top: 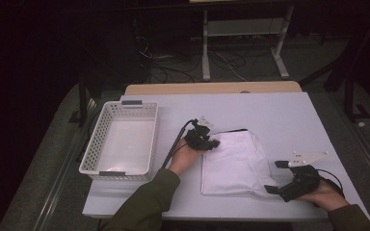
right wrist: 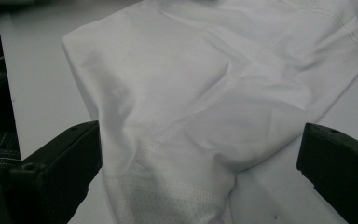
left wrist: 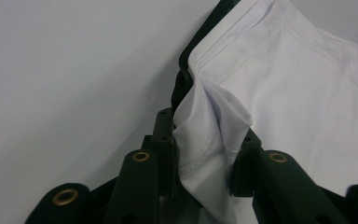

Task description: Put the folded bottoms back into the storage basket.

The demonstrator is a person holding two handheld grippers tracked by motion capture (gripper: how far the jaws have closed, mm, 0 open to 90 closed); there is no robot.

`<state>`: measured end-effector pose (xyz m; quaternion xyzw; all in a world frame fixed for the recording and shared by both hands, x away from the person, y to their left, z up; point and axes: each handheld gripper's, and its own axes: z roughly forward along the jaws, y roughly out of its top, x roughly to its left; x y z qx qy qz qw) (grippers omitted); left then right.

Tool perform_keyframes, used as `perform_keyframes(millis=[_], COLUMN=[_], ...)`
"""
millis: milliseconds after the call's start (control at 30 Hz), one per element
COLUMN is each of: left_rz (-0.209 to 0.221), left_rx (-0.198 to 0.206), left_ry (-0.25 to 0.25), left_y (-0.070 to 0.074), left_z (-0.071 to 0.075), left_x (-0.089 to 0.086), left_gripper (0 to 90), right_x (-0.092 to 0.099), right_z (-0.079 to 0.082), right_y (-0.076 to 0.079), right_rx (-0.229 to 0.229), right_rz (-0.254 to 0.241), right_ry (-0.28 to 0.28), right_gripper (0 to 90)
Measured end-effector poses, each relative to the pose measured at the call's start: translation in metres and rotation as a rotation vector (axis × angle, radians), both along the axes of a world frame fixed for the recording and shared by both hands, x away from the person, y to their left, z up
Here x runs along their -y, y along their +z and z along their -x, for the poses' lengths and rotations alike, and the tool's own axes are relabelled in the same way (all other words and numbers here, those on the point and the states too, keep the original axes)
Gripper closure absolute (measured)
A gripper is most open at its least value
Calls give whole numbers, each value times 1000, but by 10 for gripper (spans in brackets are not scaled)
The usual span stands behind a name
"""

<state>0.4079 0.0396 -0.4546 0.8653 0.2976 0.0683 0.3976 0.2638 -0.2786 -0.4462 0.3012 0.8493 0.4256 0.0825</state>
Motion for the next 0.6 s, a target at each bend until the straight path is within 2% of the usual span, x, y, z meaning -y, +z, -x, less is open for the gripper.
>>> perform_keyframes(millis=[167, 367, 600], left_rz=[27, 50, 61], left_rx=[-12, -13, -7], left_ry=[10, 35, 63], left_y=[4, 8, 12], left_z=[0, -1, -5], left_x=[-3, -8, -17], left_gripper=[731, 736, 736], right_x=[-1, -4, -7], right_z=[0, 0, 0], right_y=[-1, -3, -5], right_rx=[-10, -22, -29], right_rz=[0, 28, 70], right_ry=[6, 17, 26], right_gripper=[2, 32, 124])
